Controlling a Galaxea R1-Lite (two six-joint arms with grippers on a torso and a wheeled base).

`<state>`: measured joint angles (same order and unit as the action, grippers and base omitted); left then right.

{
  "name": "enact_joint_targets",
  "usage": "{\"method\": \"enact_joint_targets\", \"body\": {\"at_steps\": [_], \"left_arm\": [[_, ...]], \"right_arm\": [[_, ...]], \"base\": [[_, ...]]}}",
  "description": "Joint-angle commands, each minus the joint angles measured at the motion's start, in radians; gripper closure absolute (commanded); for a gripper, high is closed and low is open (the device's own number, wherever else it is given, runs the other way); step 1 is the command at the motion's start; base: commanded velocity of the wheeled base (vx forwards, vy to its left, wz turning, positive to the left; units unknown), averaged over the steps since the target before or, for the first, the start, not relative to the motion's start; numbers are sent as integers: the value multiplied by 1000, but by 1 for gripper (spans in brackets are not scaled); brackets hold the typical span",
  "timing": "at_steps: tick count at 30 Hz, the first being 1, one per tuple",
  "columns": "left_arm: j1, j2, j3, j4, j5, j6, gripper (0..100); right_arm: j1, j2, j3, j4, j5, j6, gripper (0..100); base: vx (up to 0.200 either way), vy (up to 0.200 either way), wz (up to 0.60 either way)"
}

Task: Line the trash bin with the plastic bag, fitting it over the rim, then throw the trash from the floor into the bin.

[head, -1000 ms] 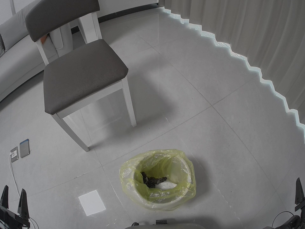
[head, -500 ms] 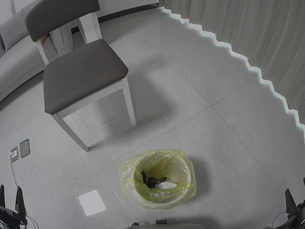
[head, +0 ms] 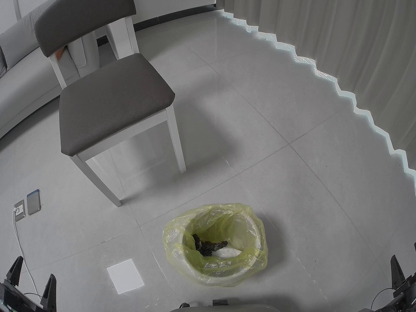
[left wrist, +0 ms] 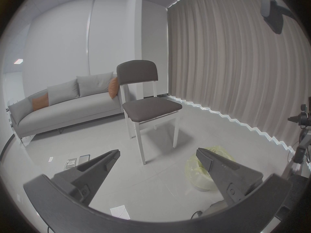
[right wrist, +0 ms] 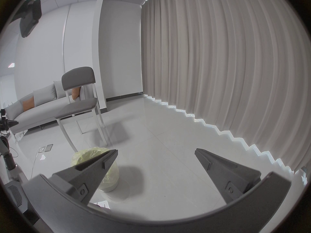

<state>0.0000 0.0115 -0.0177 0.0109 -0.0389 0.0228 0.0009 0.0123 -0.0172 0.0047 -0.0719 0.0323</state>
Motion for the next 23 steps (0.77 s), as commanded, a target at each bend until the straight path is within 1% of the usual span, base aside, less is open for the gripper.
{"method": "enact_joint_targets", "body": {"at_steps": [1, 4, 6, 15, 21, 23], "left_arm": [[-2, -8, 16, 0, -6, 5, 0], [-2, -10, 16, -5, 14, -46, 0], [-2, -10, 16, -3, 24, -60, 0], [0, -11, 18, -6, 27, -27, 0], [0, -11, 18, -8, 28, -44, 0], [0, -11, 18, -8, 24, -27, 0]], "right_arm": [[1, -12, 16, 0, 0, 0, 0], [-1, -12, 16, -2, -2, 3, 0], [-1, -12, 16, 0, 1, -6, 0], [-1, -12, 16, -2, 0, 1, 0], [-1, -12, 16, -2, 0, 3, 0], [-1, -12, 16, -3, -2, 4, 0]], "base": [[0, 0, 0], [0, 0, 0], [0, 0, 0], [0, 0, 0], [0, 0, 0], [0, 0, 0]]}}
